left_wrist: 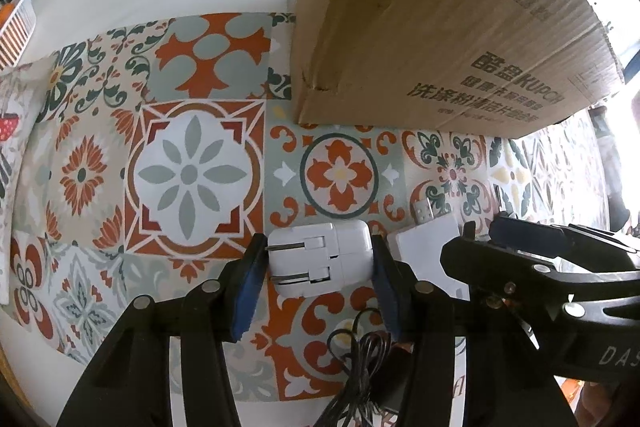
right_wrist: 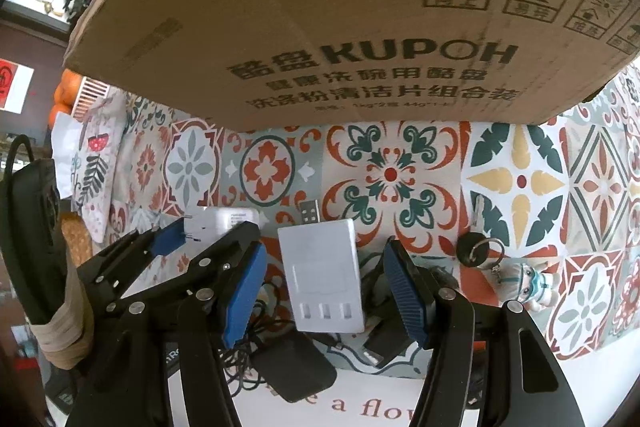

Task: Organize rigid objects
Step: 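Grasp the white plug adapter with the left tool while the right tool grasps the white rectangular charger, then lift and carry the adapter and charger over the box with both tools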

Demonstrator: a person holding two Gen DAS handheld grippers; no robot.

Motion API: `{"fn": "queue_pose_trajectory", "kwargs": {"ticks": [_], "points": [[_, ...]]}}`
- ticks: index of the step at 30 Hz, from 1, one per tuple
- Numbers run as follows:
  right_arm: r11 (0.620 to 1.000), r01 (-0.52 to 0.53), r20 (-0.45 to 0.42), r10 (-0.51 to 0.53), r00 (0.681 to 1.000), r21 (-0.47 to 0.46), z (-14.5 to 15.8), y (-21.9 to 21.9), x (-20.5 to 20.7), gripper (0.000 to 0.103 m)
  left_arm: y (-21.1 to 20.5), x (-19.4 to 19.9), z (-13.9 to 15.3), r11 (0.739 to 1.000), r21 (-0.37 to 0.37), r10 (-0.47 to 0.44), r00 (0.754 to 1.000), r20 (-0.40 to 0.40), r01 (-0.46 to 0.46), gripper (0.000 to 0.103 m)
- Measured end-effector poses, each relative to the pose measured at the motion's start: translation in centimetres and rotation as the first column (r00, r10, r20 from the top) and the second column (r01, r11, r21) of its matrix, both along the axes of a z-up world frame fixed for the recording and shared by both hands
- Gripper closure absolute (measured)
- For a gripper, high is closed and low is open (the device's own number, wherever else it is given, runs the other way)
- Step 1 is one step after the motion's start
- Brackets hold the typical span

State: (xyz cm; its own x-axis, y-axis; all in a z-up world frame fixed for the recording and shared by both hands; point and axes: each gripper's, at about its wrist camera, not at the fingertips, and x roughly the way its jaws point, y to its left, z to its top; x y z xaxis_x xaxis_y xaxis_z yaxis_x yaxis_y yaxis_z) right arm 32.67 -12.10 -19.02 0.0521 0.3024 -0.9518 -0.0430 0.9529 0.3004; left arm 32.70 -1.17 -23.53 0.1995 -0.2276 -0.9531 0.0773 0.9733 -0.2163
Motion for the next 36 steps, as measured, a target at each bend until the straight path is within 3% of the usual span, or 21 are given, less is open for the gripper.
{"fn": "queue_pose_trajectory", "kwargs": {"ticks": [7, 14, 28, 36], "points": [[0.998, -0.049, 0.0, 0.049, 0.999, -0.029, -0.3, 1.5, -0.9, 0.041, 1.9, -1.7, 0.0, 0.999, 0.017, 0.032, 0.999, -0.01, -0.032, 0.054], [0.995, -0.08, -0.015, 0.079, 0.997, -0.067, -1.4, 2.6, -0.9, 0.042, 5.0, -3.0, -0.3, 0.996, -0.016, 0.093, 0.995, -0.028, -0.093, 0.054], [0.978, -0.131, 0.003, 0.133, 0.991, -0.162, -3.5, 4.9, -1.5, 0.052, 8.6, -3.8, 0.0, 0.992, -0.017, 0.127, 0.991, -0.045, -0.128, 0.054], [0.987, -0.109, 0.051, 0.116, 0.992, -0.12, -2.4, 4.4, -2.5, 0.052, 8.1, -4.6, 2.1, 0.995, -0.006, 0.103, 0.995, -0.008, -0.103, 0.054]]}}
